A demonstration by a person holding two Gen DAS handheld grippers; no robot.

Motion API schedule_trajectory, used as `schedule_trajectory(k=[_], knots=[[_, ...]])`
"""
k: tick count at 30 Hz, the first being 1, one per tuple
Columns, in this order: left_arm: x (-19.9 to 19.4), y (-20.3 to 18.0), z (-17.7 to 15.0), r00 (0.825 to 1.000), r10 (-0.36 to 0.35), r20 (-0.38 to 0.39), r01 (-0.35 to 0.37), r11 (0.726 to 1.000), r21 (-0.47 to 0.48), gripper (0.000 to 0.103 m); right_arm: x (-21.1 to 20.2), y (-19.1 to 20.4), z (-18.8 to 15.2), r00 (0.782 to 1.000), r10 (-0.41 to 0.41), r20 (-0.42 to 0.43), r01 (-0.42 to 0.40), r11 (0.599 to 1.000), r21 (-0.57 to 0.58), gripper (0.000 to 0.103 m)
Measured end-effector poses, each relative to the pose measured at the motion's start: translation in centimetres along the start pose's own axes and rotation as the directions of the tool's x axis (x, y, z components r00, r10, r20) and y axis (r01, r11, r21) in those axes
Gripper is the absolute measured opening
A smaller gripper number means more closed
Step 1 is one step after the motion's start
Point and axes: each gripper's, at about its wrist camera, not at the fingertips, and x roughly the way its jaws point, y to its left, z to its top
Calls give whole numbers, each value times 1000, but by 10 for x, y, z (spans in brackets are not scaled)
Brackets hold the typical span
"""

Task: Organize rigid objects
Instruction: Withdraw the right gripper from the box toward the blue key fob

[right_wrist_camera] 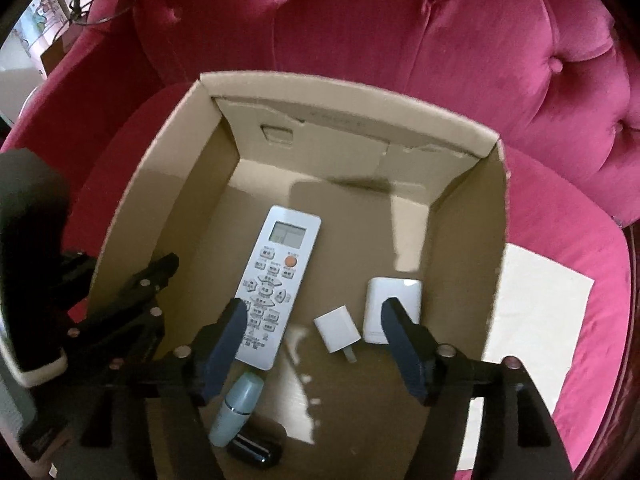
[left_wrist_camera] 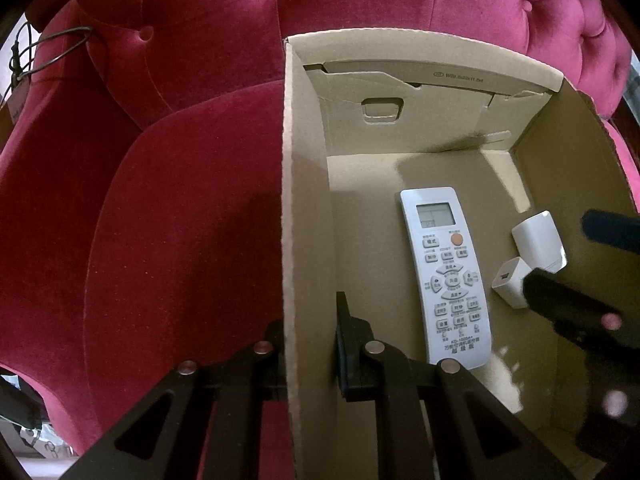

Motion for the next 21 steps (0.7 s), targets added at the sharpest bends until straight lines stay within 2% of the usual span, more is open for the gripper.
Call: schedule_trajectory(k=[7, 10, 21], knots=[[0, -1, 0, 1000, 5, 0, -5, 1000, 1, 14, -23, -7, 1, 999, 9, 43, -9, 1000, 15, 94], [0, -2, -1, 1000, 8, 0, -8, 1000, 3, 14, -32, -14, 1, 998, 1, 67, -2, 1000, 19, 99], [-1, -5, -1, 1000, 21, 0, -21, 1000, 9, 14, -51, -67, -10, 992, -56, 113, 47, 996, 74, 101]])
